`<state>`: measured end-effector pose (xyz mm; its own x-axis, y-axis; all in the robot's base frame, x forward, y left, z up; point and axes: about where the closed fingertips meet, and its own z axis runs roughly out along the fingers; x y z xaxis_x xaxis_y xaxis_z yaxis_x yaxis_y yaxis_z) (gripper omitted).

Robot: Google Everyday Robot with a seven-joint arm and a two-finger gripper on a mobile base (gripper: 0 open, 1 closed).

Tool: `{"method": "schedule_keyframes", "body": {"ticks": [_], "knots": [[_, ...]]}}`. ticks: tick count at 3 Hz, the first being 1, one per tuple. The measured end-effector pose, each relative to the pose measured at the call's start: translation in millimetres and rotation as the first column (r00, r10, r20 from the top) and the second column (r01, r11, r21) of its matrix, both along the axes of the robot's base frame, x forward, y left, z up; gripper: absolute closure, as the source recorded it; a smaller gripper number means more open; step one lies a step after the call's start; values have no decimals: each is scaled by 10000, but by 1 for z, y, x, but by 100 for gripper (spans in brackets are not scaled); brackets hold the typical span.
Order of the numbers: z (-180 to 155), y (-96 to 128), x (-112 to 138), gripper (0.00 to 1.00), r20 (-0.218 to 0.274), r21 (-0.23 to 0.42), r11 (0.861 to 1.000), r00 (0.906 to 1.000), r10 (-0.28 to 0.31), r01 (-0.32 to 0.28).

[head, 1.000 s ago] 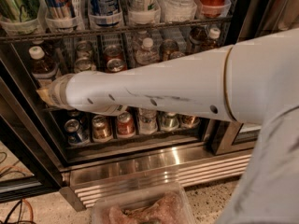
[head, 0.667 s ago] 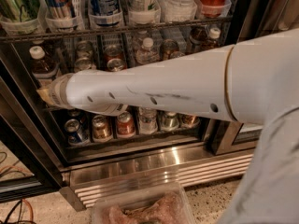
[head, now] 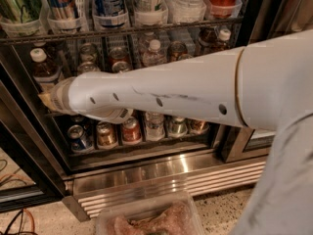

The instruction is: Pick blue water bottle from middle shelf of fridge

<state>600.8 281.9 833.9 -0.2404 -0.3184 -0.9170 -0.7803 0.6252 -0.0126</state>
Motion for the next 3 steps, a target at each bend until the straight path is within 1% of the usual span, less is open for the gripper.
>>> {"method": "schedule_keyframes", "body": {"ticks": [1, 3], "knots": [[1, 1, -2, 100, 54, 4, 10000, 10000, 17, -17], [6, -1, -5, 100, 670, -99, 9998, 9976, -184, 191]]}}
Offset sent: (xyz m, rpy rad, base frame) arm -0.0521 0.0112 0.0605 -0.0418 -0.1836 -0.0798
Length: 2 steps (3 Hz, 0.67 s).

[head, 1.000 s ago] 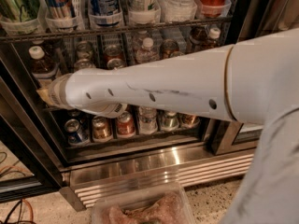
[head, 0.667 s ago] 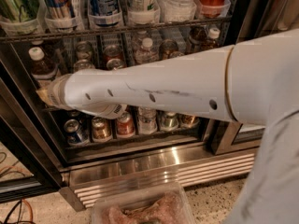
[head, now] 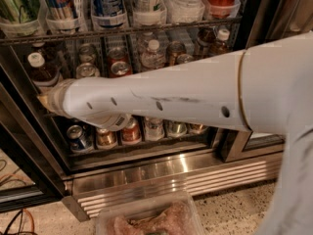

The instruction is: Pick blue water bottle from middle shelf of fridge

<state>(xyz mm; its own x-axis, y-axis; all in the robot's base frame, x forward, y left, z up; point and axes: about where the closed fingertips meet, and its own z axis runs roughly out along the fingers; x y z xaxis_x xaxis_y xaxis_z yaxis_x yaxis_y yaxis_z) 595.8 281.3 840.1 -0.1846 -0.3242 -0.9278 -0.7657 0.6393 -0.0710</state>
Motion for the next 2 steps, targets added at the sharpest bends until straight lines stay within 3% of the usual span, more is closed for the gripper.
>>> {"method": "schedule_keyframes", "body": {"ticks": [2], "knots": [[5, -19, 9, 100, 174, -208, 9987, 9987, -472, 475]]}}
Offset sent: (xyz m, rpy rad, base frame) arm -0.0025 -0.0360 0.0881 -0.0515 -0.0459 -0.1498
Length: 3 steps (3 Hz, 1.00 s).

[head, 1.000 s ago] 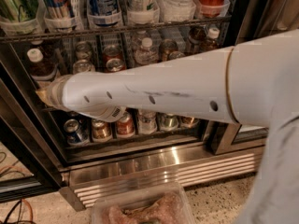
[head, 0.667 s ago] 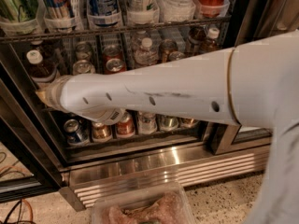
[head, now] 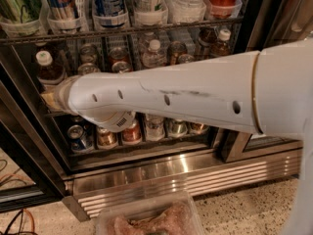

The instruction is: Pick blue water bottle from middle shelf of fridge

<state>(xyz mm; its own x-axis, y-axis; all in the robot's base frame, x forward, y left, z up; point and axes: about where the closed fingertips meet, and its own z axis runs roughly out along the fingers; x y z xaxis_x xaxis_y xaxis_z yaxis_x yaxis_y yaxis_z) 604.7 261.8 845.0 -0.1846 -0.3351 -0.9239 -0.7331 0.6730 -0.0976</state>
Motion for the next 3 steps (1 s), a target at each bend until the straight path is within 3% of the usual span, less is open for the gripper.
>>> {"method": "schedule_keyframes", "body": {"ticks": [3], "knots": [[10, -2, -3, 100, 144, 132, 9999, 9999, 45, -47]]}}
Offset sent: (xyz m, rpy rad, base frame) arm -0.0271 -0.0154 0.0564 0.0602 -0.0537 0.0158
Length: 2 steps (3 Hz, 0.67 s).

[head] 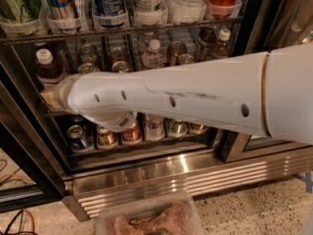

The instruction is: Pick blue water bottle from middle shelf of fridge

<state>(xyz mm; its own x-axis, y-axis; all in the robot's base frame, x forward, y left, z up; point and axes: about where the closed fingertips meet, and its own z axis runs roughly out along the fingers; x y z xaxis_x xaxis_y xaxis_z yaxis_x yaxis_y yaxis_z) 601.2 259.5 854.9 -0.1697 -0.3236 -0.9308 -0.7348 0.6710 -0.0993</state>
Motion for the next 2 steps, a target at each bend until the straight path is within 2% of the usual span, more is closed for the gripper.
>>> {"method": "schedule_keyframes", "body": {"ticks": [2], "knots": [[9, -2, -4, 100, 89, 139, 9999, 9999, 90, -91]]}}
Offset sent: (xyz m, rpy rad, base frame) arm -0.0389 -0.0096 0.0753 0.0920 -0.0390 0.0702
